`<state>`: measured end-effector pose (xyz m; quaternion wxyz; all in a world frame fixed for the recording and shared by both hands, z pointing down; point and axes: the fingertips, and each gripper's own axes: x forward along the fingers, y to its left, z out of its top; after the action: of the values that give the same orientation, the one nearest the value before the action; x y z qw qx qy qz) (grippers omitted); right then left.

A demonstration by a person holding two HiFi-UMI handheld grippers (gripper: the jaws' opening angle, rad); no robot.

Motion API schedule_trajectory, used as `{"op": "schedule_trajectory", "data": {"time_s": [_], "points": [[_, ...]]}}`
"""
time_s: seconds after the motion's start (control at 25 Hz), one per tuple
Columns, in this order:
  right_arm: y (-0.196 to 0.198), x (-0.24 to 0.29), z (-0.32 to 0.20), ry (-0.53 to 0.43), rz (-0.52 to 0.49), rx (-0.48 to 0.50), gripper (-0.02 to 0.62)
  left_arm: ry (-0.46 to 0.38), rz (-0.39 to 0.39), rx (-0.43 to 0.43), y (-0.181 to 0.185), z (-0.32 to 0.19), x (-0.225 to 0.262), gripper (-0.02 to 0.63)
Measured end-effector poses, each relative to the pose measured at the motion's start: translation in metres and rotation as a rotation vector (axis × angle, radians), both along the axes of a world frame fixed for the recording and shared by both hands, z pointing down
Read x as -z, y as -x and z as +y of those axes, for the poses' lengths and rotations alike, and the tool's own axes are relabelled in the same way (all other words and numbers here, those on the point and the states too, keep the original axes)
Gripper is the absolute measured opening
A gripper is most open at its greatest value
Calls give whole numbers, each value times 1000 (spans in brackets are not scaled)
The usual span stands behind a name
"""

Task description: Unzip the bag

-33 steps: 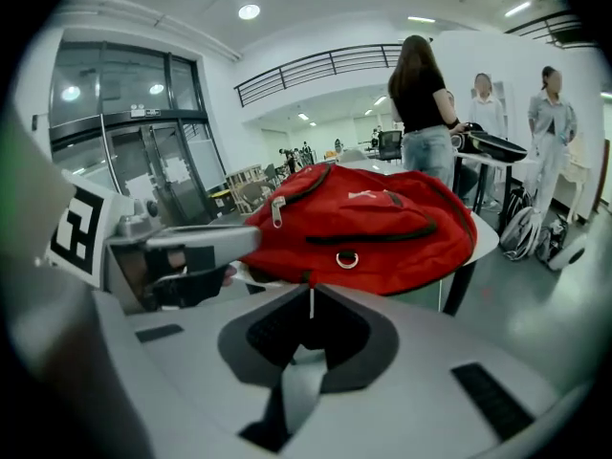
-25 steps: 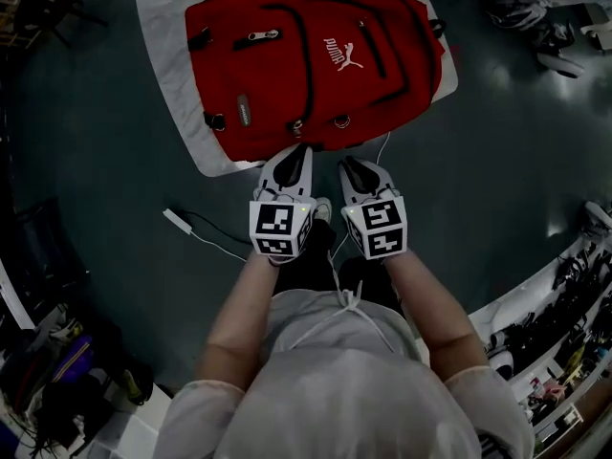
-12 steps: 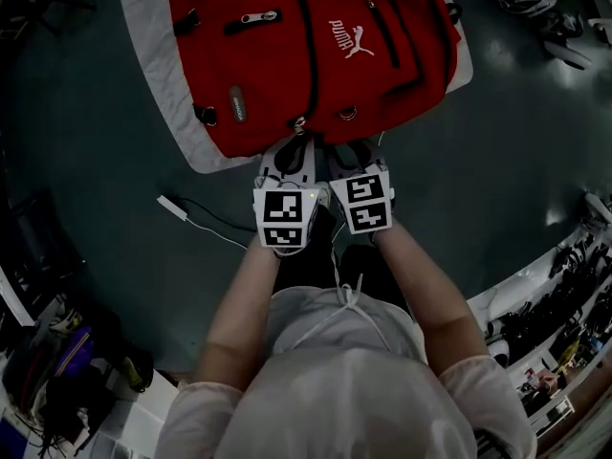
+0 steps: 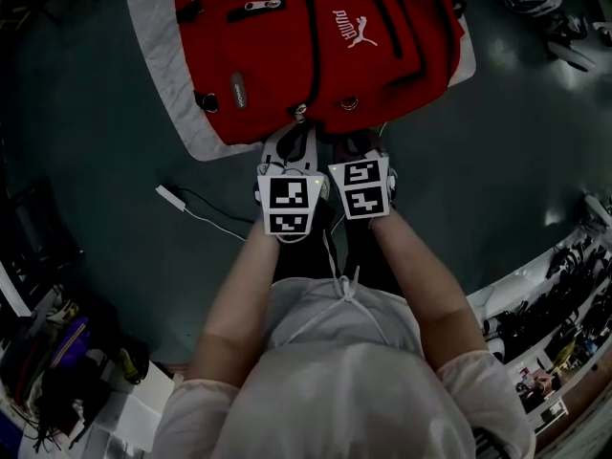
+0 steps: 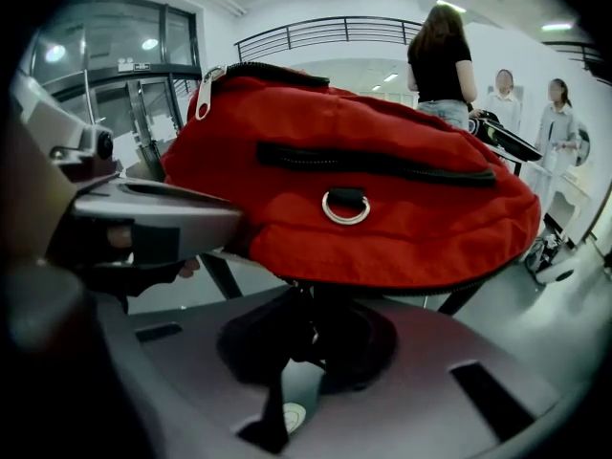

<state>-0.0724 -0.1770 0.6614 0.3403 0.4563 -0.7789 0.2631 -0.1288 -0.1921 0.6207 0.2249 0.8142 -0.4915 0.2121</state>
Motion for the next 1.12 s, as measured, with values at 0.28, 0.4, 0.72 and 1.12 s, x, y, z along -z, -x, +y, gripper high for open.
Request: {"op": "schedule_trajectory", "data": {"time_s": [0.28, 0.4, 0.72, 1.12], "points": [[-13, -3, 6, 57, 7, 63, 34, 50, 61, 36, 3, 2, -3, 17], [-24, -3, 4, 68, 20, 96, 34, 51, 59, 60, 4, 1, -4, 17], [-47, -3, 4, 111, 24, 170, 34, 75, 13, 132, 7, 0, -6, 17], [-106, -9, -12, 155, 70, 205, 34, 140, -53, 219, 7, -1, -8, 18]]}}
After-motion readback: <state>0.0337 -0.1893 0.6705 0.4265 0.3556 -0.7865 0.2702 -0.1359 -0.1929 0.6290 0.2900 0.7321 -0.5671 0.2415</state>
